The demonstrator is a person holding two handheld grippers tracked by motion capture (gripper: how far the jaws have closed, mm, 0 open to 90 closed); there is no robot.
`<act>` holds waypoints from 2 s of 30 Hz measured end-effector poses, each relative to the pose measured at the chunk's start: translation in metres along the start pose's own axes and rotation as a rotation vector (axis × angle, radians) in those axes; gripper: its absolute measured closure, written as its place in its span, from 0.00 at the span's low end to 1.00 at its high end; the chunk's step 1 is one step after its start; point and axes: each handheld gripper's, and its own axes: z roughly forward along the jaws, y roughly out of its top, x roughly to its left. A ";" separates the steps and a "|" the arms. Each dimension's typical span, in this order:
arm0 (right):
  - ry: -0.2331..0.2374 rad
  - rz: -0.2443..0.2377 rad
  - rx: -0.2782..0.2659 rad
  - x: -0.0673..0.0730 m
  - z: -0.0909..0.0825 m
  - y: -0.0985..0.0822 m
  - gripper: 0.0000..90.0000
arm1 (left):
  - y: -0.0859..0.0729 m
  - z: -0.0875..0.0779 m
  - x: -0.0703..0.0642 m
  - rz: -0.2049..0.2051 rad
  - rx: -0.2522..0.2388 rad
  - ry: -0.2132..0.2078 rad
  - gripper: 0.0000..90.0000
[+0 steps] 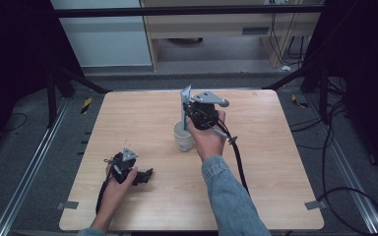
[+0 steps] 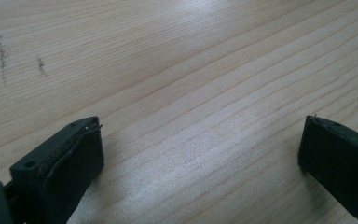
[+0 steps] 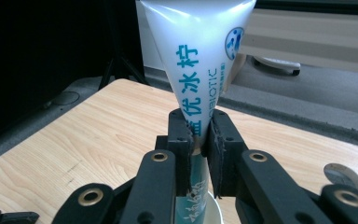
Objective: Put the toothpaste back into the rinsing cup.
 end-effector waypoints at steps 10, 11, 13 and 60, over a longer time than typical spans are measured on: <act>-0.001 0.011 0.044 0.002 0.018 -0.021 0.89 | 0.000 0.000 0.000 0.003 0.003 0.000 0.00; -0.001 0.014 0.051 0.001 0.020 -0.023 0.89 | 0.000 0.000 0.000 0.002 0.002 0.000 0.00; -0.002 0.017 0.053 0.001 0.021 -0.024 0.89 | 0.000 0.000 0.000 0.002 0.002 0.000 0.00; 0.017 0.087 0.124 -0.009 0.036 -0.052 0.89 | 0.000 0.000 0.001 0.007 0.003 0.000 0.00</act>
